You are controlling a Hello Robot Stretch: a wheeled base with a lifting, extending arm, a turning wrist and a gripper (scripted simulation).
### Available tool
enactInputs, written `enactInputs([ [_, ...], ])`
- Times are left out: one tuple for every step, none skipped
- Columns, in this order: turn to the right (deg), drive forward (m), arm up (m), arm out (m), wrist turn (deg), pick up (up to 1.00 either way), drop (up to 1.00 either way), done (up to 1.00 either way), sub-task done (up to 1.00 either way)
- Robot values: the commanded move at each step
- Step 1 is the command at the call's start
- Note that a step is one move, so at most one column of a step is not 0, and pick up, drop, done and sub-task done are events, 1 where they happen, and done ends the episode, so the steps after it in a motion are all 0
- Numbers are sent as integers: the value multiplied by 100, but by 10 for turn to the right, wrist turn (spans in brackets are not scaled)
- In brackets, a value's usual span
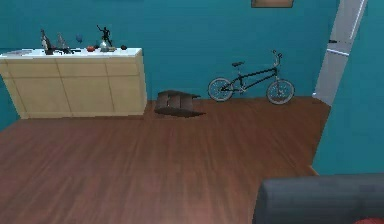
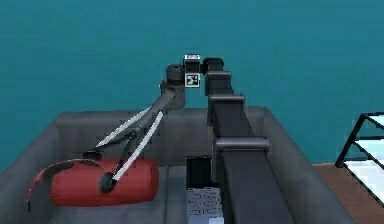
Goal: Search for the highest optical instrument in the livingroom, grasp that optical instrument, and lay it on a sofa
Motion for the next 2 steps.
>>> enactInputs([
  [0, 0, 0, 0, 450, 0, 0, 0, 0],
  [0, 0, 0, 0, 450, 0, 0, 0, 0],
])
